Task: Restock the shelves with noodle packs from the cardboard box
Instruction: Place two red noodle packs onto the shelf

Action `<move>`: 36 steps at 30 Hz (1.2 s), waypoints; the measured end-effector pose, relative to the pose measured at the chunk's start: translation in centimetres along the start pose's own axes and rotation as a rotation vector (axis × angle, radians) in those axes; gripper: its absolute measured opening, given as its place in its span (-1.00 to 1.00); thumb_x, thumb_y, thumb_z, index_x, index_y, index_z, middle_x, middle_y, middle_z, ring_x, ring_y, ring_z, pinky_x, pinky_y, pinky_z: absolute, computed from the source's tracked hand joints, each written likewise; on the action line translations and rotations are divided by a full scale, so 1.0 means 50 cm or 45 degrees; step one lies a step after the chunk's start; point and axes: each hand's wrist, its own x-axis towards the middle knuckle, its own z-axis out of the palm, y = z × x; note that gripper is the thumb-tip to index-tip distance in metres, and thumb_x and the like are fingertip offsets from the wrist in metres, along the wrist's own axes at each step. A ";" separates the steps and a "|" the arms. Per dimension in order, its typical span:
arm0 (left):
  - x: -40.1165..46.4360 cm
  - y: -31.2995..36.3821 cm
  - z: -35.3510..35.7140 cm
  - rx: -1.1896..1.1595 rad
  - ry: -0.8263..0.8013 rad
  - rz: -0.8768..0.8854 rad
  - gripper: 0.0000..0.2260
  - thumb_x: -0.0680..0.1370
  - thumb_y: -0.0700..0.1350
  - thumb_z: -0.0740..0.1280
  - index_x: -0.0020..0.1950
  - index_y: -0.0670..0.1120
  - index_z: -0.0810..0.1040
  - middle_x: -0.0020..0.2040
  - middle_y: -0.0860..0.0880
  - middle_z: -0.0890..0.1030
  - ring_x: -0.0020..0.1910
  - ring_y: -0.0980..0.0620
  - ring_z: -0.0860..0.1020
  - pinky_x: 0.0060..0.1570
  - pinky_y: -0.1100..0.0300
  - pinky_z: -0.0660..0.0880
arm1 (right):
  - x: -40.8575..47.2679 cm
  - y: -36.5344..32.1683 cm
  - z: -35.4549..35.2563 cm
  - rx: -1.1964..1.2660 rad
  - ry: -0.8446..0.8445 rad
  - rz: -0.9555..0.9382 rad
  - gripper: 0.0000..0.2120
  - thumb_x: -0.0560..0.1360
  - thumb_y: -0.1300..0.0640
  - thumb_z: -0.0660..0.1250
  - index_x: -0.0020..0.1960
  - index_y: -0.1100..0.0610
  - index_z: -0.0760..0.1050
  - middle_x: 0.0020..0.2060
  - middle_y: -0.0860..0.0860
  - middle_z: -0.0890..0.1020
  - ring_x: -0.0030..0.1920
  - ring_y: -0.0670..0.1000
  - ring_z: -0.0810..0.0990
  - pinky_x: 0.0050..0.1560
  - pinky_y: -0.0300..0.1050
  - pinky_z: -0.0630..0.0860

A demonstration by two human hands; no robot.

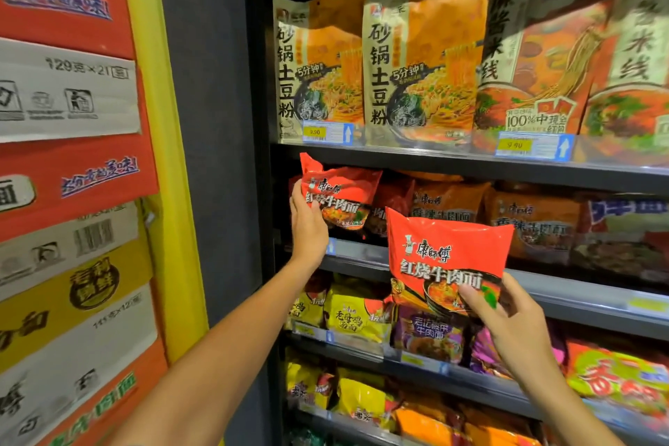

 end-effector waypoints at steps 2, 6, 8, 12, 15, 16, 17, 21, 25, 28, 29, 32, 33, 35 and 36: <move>0.000 -0.006 0.007 0.044 0.011 -0.054 -0.52 0.70 -0.22 0.08 0.60 -0.02 0.06 0.52 -0.06 0.21 0.40 0.04 0.30 0.38 0.11 0.30 | 0.006 0.001 -0.006 -0.006 0.005 -0.012 -0.65 0.48 0.26 0.44 0.25 0.10 0.56 0.00 -0.12 0.72 -0.07 -0.26 0.67 -0.18 -0.49 0.51; 0.032 -0.017 0.022 0.280 -0.075 -0.134 -0.51 0.70 -0.23 0.05 0.62 -0.14 -0.02 0.60 -0.15 0.10 0.57 -0.12 0.10 0.50 0.03 0.14 | 0.021 -0.004 -0.015 -0.038 -0.018 -0.028 -0.63 0.46 0.19 0.46 0.25 0.00 0.56 0.01 -0.13 0.72 -0.01 -0.22 0.67 -0.14 -0.48 0.51; 0.053 -0.021 0.034 0.428 -0.104 -0.147 -0.53 0.68 -0.28 0.07 0.59 -0.23 0.04 0.57 -0.23 0.16 0.53 -0.21 0.20 0.48 -0.05 0.22 | 0.033 -0.009 -0.017 -0.044 -0.048 -0.029 -0.65 0.46 0.17 0.46 0.22 -0.04 0.56 0.01 -0.16 0.71 0.01 -0.19 0.67 -0.12 -0.46 0.52; 0.087 -0.035 0.050 0.811 -0.130 -0.237 -0.67 0.62 -0.28 0.15 0.39 -0.27 0.35 0.36 -0.25 0.42 0.29 -0.27 0.47 0.29 -0.13 0.41 | 0.058 -0.018 -0.015 -0.020 -0.101 -0.035 -0.66 0.47 0.17 0.46 0.22 -0.03 0.56 0.02 -0.15 0.71 0.01 -0.17 0.68 -0.11 -0.44 0.54; 0.100 -0.038 0.050 1.008 -0.195 -0.304 -0.69 0.59 -0.22 0.23 0.31 -0.28 0.45 0.34 -0.27 0.44 0.30 -0.26 0.47 0.33 -0.10 0.39 | 0.077 -0.023 -0.014 0.004 -0.098 -0.025 -0.66 0.47 0.18 0.45 0.23 0.02 0.56 0.02 -0.11 0.72 0.01 -0.12 0.70 -0.12 -0.41 0.55; 0.102 -0.038 0.050 1.008 -0.195 -0.314 -0.68 0.59 -0.21 0.24 0.32 -0.30 0.44 0.35 -0.28 0.43 0.32 -0.26 0.44 0.34 -0.09 0.38 | 0.084 -0.025 -0.014 0.005 -0.094 -0.023 -0.68 0.48 0.18 0.45 0.22 0.02 0.56 0.01 -0.11 0.72 0.00 -0.11 0.70 -0.12 -0.41 0.55; 0.103 -0.037 0.050 0.991 -0.189 -0.305 -0.66 0.58 -0.21 0.24 0.33 -0.31 0.42 0.35 -0.29 0.42 0.34 -0.27 0.42 0.35 -0.08 0.37 | 0.093 -0.026 -0.012 -0.001 -0.094 -0.030 -0.70 0.48 0.19 0.45 0.20 0.03 0.56 0.00 -0.11 0.72 0.00 -0.10 0.70 -0.13 -0.40 0.55; 0.071 -0.034 0.042 0.843 -0.176 -0.169 -0.48 0.61 -0.07 0.23 0.45 -0.32 0.20 0.46 -0.29 0.27 0.44 -0.25 0.28 0.38 -0.10 0.33 | 0.134 -0.033 0.013 -0.045 -0.114 -0.087 -0.71 0.50 0.19 0.44 0.21 0.09 0.56 -0.01 -0.06 0.72 -0.03 -0.15 0.69 -0.12 -0.41 0.54; -0.014 -0.014 0.014 0.705 -0.313 0.005 -0.35 0.66 0.02 0.19 0.62 -0.16 -0.06 0.63 -0.12 -0.07 0.60 -0.12 -0.05 0.54 -0.09 0.11 | 0.189 -0.020 0.064 -0.114 -0.112 -0.104 -0.66 0.48 0.11 0.48 0.24 0.05 0.53 0.06 -0.09 0.70 -0.01 -0.20 0.68 -0.04 -0.32 0.57; -0.082 -0.013 -0.012 0.563 -0.393 0.205 -0.40 0.66 0.01 0.21 0.62 -0.07 0.03 0.62 0.04 -0.03 0.60 0.03 -0.04 0.56 0.00 0.07 | 0.225 0.003 0.099 -0.196 -0.144 -0.100 -0.66 0.46 0.02 0.50 0.20 -0.06 0.52 0.06 -0.14 0.68 0.07 -0.13 0.66 0.10 -0.13 0.54; -0.102 -0.017 -0.021 0.551 -0.431 0.254 -0.42 0.66 0.01 0.21 0.62 -0.04 0.06 0.61 0.09 -0.01 0.59 0.08 -0.02 0.55 0.03 0.09 | 0.233 0.006 0.110 -0.235 -0.153 -0.096 -0.67 0.46 0.01 0.49 0.18 -0.05 0.51 0.05 -0.15 0.68 0.07 -0.12 0.65 0.09 -0.14 0.53; -0.147 -0.030 -0.051 0.576 -0.515 0.378 -0.46 0.66 0.03 0.21 0.60 0.03 0.11 0.60 0.18 0.04 0.58 0.18 -0.01 0.54 0.03 0.16 | 0.261 0.008 0.138 -0.387 -0.171 -0.054 -0.71 0.48 -0.01 0.47 0.11 0.07 0.52 -0.01 -0.05 0.67 0.01 -0.04 0.64 0.03 -0.05 0.55; -0.158 -0.033 -0.062 0.598 -0.545 0.434 -0.48 0.66 0.04 0.20 0.60 0.05 0.12 0.59 0.19 0.05 0.58 0.19 -0.02 0.53 0.01 0.20 | 0.269 0.009 0.147 -0.449 -0.167 -0.033 -0.69 0.48 -0.04 0.47 0.07 0.14 0.53 -0.05 0.02 0.67 -0.02 0.02 0.64 0.02 0.03 0.56; -0.179 -0.037 -0.083 0.645 -0.622 0.554 -0.50 0.67 0.03 0.18 0.59 0.06 0.15 0.59 0.19 0.09 0.59 0.20 -0.04 0.50 0.00 0.25 | 0.288 0.017 0.170 -0.601 -0.163 -0.008 -0.60 0.46 -0.08 0.48 -0.03 0.25 0.50 -0.13 0.12 0.64 -0.09 0.13 0.61 -0.08 0.07 0.52; -0.190 -0.040 -0.094 0.669 -0.664 0.605 -0.51 0.67 0.03 0.17 0.59 0.05 0.16 0.59 0.19 0.10 0.59 0.20 -0.05 0.52 0.00 0.22 | 0.296 0.020 0.183 -0.665 -0.162 0.008 -0.58 0.46 -0.09 0.48 -0.10 0.27 0.48 -0.18 0.13 0.61 -0.13 0.15 0.59 -0.16 0.04 0.48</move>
